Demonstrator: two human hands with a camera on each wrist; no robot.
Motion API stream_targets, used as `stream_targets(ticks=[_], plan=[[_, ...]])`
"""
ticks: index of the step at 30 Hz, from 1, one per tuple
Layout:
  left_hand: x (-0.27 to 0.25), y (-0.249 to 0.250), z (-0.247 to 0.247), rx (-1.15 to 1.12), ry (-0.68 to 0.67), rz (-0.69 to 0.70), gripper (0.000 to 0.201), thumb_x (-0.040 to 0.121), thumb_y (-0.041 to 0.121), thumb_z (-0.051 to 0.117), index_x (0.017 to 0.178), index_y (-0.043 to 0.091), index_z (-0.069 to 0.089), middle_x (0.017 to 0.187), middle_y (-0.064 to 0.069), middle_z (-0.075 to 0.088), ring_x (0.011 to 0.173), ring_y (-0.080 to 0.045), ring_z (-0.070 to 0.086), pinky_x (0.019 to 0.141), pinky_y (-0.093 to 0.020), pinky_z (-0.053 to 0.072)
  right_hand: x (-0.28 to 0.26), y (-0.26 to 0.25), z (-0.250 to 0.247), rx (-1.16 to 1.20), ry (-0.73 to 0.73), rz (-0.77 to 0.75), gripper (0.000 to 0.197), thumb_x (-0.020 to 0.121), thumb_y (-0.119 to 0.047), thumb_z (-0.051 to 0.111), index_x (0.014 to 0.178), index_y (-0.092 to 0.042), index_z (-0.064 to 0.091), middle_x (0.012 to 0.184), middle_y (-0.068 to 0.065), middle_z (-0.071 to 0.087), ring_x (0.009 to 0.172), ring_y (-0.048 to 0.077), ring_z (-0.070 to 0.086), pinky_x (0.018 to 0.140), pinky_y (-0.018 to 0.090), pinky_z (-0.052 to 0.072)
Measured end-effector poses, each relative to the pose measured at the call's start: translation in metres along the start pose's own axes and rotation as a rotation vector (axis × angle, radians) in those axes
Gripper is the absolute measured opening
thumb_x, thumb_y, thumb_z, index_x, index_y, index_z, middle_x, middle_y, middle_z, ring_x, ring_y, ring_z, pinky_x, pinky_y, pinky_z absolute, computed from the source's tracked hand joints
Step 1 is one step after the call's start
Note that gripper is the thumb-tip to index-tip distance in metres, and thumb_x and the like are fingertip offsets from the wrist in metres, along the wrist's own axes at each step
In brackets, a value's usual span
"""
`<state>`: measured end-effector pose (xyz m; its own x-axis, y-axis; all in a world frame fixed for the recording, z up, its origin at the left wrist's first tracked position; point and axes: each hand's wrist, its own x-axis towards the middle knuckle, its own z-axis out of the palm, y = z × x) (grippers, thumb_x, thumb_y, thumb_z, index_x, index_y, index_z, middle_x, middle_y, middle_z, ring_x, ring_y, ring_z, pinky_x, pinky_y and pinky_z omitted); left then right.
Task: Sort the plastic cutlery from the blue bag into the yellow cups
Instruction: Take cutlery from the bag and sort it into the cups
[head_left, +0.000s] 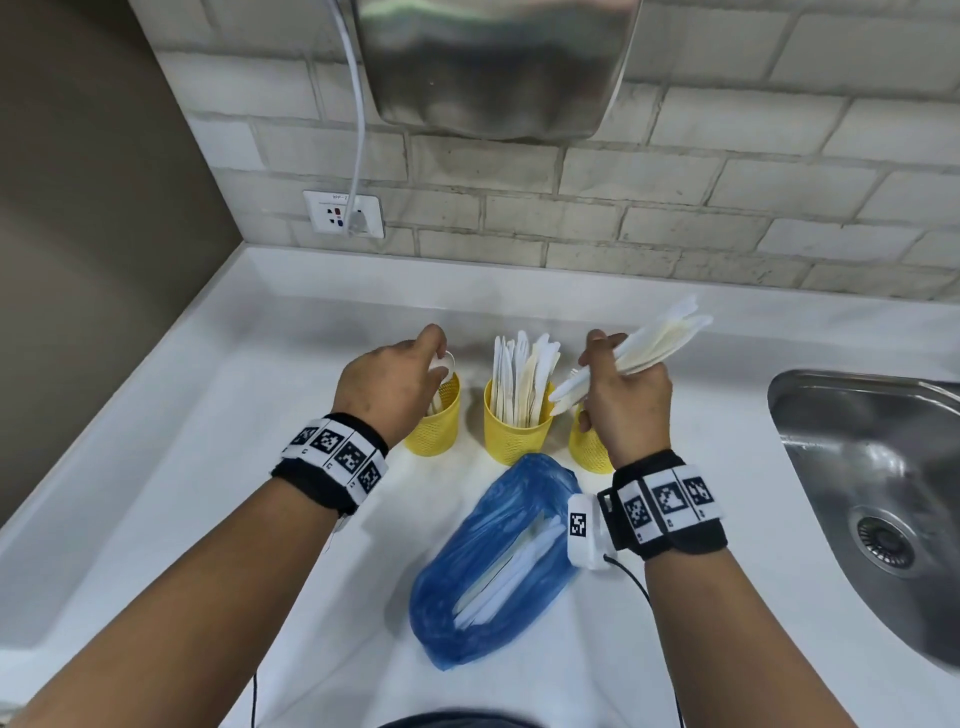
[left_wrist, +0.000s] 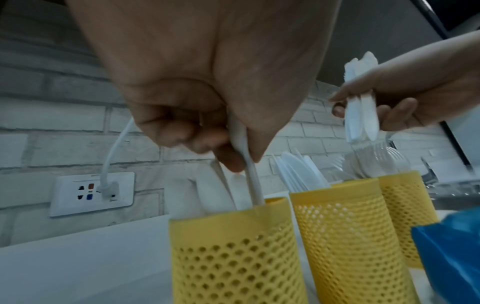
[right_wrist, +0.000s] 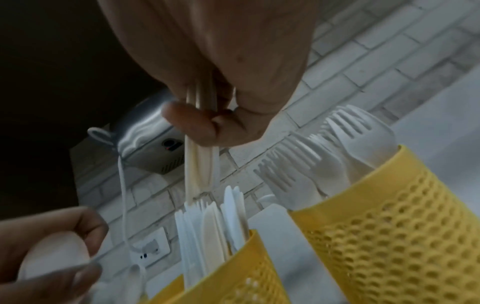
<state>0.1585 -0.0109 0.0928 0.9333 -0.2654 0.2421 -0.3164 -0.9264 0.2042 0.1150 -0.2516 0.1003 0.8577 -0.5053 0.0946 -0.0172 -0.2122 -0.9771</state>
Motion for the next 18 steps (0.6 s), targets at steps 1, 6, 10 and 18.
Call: stream_targets(ticks=[1,6,10,18], plan=[[0.0,0.001,0.004,0.029,0.017,0.027,0.02,0.1,0.036,0.056,0.113,0.022,0.05,0.09,0.002,0.068,0.083,-0.031,0.056,0.074,-0.037,0.041,-0.001,0.001,0.003,-0.061,-0.015,-0.047,0.036,0.094,-0.042,0.063,0.068,-0.018,0.066,0.058,0.001,0.067,0.06,0.026,0.069,0.067,0.041,0.057],[0.0,0.001,0.029,0.221,0.097,0.074,0.011,0.096,0.029,0.058,0.099,0.019,0.06,0.094,-0.008,0.056,0.088,-0.033,0.051,0.075,-0.042,0.035,0.001,0.008,0.021,-0.231,-0.02,-0.227,0.033,0.094,-0.042,0.066,0.071,-0.017,0.068,0.067,-0.009,0.069,0.066,0.012,0.068,0.062,0.023,0.047],[-0.004,-0.001,0.042,0.216,0.136,0.057,0.016,0.098,0.033,0.054,0.101,0.017,0.058,0.097,-0.009,0.047,0.088,-0.031,0.045,0.076,-0.041,0.032,0.009,0.02,0.037,-0.362,-0.05,-0.229,0.06,0.086,-0.063,0.055,0.07,-0.006,0.062,0.064,0.007,0.066,0.06,0.027,0.065,0.057,0.033,0.051],[-0.005,0.001,0.027,0.023,0.102,-0.024,0.068,0.084,0.061,0.056,0.14,0.024,0.047,0.136,-0.01,0.045,0.122,-0.033,0.044,0.1,-0.049,0.042,0.005,0.023,0.048,-0.567,-0.14,-0.366,0.032,0.091,-0.034,0.069,0.107,-0.008,0.062,0.105,0.014,0.062,0.084,0.034,0.062,0.072,0.035,0.048]])
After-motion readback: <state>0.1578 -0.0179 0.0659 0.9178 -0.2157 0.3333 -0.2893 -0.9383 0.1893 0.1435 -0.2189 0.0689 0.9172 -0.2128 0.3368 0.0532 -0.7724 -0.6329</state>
